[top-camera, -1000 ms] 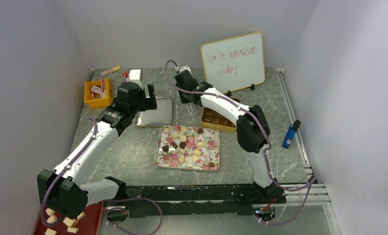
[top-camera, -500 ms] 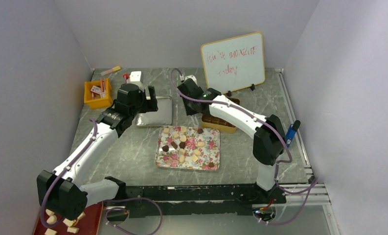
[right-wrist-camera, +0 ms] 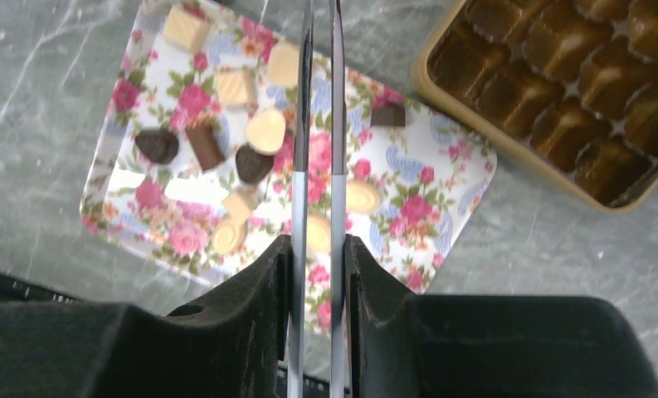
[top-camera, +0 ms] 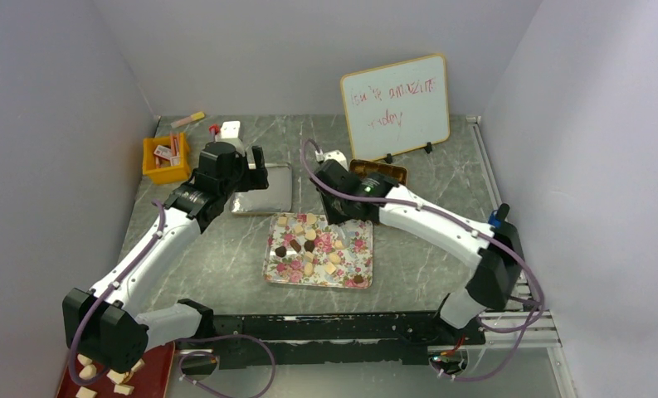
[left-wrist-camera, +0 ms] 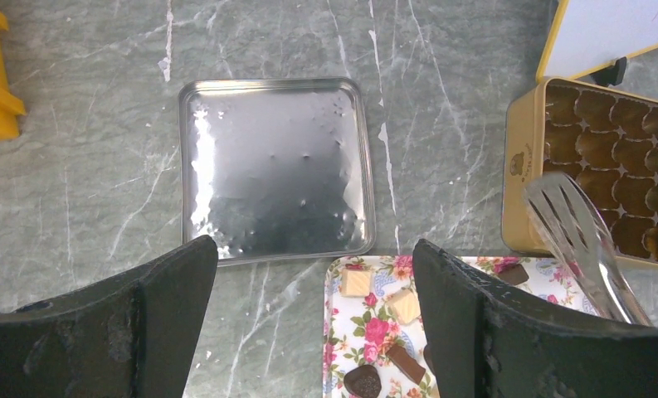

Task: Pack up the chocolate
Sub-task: Pick up the fake chocolate from the plate.

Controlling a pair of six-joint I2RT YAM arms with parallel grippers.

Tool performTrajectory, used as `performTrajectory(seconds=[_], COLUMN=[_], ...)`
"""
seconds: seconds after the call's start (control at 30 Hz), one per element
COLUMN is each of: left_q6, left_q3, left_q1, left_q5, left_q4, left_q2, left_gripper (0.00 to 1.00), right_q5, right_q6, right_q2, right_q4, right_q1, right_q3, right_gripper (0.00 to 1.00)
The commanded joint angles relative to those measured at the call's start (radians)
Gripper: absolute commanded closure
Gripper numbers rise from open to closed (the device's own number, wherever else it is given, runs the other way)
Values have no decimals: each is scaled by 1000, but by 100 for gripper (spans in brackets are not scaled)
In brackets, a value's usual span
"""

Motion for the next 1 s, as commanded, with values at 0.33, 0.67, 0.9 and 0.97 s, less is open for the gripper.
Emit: performTrajectory(seconds=[0.33, 0.67, 0.9, 0.97], left_q6=[-33, -41, -35, -35], left_q3=[-1, -13, -21, -20], left_q1=[2, 2, 2, 2], left_q5=[29, 43, 43, 45], left_q4=[38, 32, 27, 26], left_q2=[-21, -26, -39, -39], left_gripper=[9, 10, 10, 10], right_q5=[54, 46, 34, 33], right_q6=[253, 388, 413, 419], right_q2=[-289, -353, -335, -332], right_q4=[-294, -336, -309, -305], right_q1=[176, 254, 281, 285], right_q3=[-157, -276, -305, -310], right_gripper=[79, 72, 54, 53])
